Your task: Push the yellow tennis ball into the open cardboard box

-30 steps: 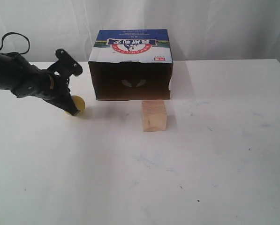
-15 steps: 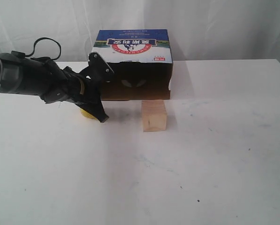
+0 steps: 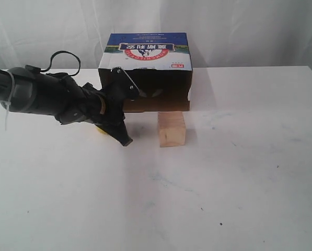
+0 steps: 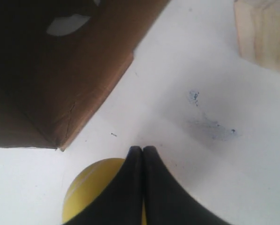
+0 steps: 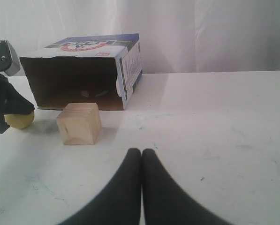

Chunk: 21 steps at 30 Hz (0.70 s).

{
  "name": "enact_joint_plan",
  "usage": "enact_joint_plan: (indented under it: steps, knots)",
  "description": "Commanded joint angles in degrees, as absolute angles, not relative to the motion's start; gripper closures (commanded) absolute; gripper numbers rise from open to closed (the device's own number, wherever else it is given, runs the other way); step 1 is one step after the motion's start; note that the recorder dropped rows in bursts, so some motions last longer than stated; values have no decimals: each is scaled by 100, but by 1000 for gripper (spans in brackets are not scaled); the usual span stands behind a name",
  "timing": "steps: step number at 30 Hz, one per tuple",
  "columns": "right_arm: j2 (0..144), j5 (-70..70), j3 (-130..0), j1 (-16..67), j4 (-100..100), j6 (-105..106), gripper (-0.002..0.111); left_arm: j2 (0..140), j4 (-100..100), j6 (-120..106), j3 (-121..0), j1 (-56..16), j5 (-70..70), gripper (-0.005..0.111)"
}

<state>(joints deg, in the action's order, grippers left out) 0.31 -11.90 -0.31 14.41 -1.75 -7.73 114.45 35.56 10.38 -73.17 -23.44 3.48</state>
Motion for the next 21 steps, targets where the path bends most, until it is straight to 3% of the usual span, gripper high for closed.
enact_joint_plan:
  steps: [1,21]
  knots:
    - [0,-1154,0,1424,-184,-794,108,11534,3493,1068,-7553,-2338,-30,107]
    - [0,-1154,0,1424,-184,-794,108,10994,3643,1090,-7879,-2697,-1133,107]
